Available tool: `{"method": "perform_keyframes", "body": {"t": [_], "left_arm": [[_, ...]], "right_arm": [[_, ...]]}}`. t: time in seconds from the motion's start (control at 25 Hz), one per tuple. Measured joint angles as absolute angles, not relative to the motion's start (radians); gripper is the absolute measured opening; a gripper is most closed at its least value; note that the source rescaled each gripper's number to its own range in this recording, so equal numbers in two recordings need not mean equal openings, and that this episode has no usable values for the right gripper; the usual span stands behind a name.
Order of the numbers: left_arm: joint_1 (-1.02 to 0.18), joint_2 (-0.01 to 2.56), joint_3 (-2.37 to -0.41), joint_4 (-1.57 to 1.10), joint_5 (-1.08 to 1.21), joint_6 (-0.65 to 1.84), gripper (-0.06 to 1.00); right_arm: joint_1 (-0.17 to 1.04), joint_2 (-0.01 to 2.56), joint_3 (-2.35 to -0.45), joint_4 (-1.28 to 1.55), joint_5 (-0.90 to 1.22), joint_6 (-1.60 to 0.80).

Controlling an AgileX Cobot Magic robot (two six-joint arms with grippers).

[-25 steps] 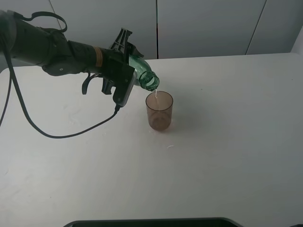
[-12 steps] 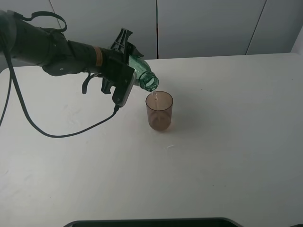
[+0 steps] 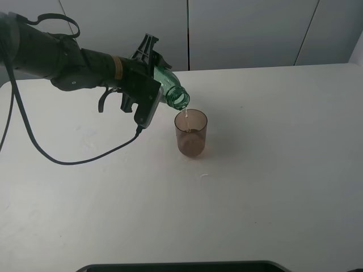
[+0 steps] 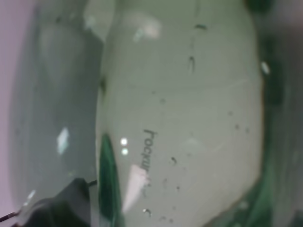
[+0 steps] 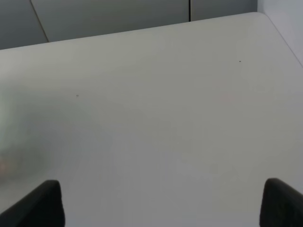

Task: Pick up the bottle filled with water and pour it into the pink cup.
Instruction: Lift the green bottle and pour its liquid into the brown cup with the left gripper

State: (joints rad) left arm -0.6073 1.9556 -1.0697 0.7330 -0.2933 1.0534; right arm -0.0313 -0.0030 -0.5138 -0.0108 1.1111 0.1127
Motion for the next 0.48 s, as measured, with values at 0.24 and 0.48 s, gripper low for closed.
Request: {"method": "perform_keyframes", "body": {"t": [0.24,0.48], "left_arm": [[-0.607,1.956,-1.07,0.727,-0.293,1.07,0.0],[-0.607,1.956,-1.07,0.724,-0.293,1.076,0.0]], "right_arm": [[-0.031,-0.003,-0.514,-0.011,1.111,0.113],[-0.031,-0.003,-0.514,-0.011,1.111,0.113]]}}
